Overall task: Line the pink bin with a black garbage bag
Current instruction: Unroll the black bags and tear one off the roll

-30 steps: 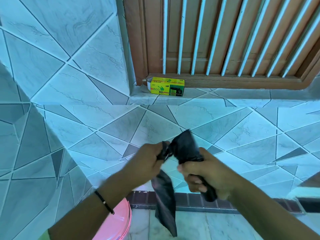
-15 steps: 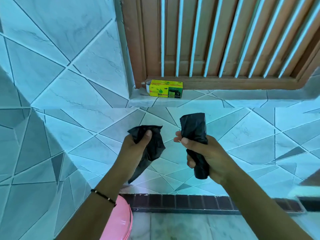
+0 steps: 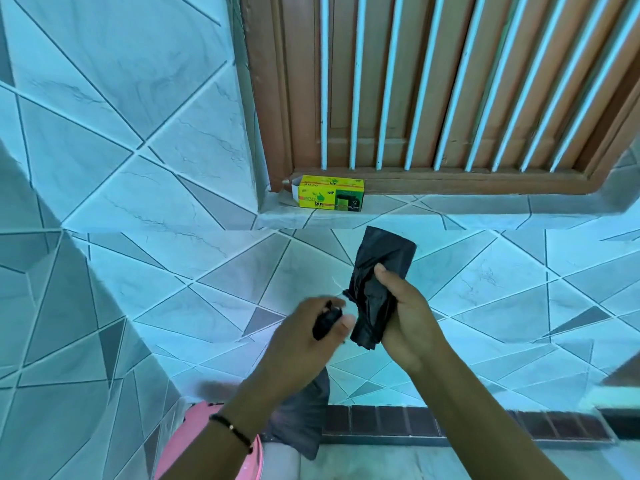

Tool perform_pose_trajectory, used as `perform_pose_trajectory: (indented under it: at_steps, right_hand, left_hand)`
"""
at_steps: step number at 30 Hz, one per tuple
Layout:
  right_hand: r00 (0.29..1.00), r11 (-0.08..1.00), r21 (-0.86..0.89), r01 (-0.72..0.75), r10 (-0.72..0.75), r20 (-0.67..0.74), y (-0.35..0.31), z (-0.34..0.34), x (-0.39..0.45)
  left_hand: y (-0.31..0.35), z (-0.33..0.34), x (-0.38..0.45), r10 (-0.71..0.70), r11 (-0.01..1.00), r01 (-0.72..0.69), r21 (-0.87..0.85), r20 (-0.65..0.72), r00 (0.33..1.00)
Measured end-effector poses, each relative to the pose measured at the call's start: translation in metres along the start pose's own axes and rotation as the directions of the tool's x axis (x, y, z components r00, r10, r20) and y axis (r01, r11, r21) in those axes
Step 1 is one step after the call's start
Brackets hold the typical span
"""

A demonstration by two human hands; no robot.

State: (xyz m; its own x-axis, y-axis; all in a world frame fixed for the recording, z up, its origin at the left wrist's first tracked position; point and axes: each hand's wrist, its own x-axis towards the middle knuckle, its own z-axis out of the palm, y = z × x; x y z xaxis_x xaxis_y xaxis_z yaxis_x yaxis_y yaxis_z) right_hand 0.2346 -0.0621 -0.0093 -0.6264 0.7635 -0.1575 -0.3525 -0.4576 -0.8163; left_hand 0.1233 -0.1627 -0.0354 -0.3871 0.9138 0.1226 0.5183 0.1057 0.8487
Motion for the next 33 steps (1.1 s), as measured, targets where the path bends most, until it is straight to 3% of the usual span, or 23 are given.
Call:
perform_pose_trajectory:
  at_steps: [3,7,12,16,20,22,25,27,30,33]
  right_hand:
    - [0.997,0.998,-0.006,0.069,-0.069,0.022,0.008,0.002,0.001]
    - [0.991,0.993,-0.007,0.114,-0.114,0.075,0.018,-0.004,0.002]
    - [0.995,0.991,-0.088,0.103,-0.103,0.0,0.015,-0.021,0.003]
    - [0.991,0.993,-0.087,0.076,-0.085,-0.103,0.02,-0.026,-0.001]
    - [0.974,0.99,-0.005,0.143,-0.142,-0.176,0.013,-0.036,-0.003]
    - [0.974,0.988,-0.001,0.156,-0.154,-0.165,0.008,-0.042,-0.004]
    - [0.99,0.991,-0.067,0.113,-0.118,-0.078,0.012,-0.037,-0.005]
    - [0.996,0.985,-0.157,0.077,-0.084,-0.04,0.018,-0.028,-0.007]
    - [0.993,0.974,-0.208,0.093,-0.105,-0.047,0.023,-0.019,-0.009]
    - [0.985,0.965,-0.232,0.122,-0.147,-0.092,0.023,-0.021,-0.009]
  left_hand:
    - [0.004,0.013,-0.002,-0.082,0.929,0.128,-0.347,0.144,0.986]
    - [0.005,0.016,0.004,-0.123,0.844,0.134,-0.519,0.055,0.991]
    - [-0.004,0.008,0.011,-0.15,0.9,0.053,-0.433,-0.193,0.97]
    - [-0.008,0.0,0.015,-0.176,0.91,0.063,-0.411,-0.244,0.954]
    - [-0.016,-0.02,0.017,-0.281,0.883,0.071,-0.463,-0.402,0.871]
    - [-0.018,-0.032,0.016,-0.255,0.91,0.084,-0.406,-0.39,0.885]
    - [-0.014,-0.028,0.012,-0.152,0.967,0.106,-0.232,-0.187,0.971]
    - [-0.011,-0.017,0.011,-0.135,0.97,0.114,-0.214,-0.083,0.987]
    - [-0.008,-0.015,0.013,-0.183,0.936,0.122,-0.33,-0.161,0.97]
    - [-0.014,-0.021,0.012,-0.161,0.945,0.085,-0.314,-0.223,0.962]
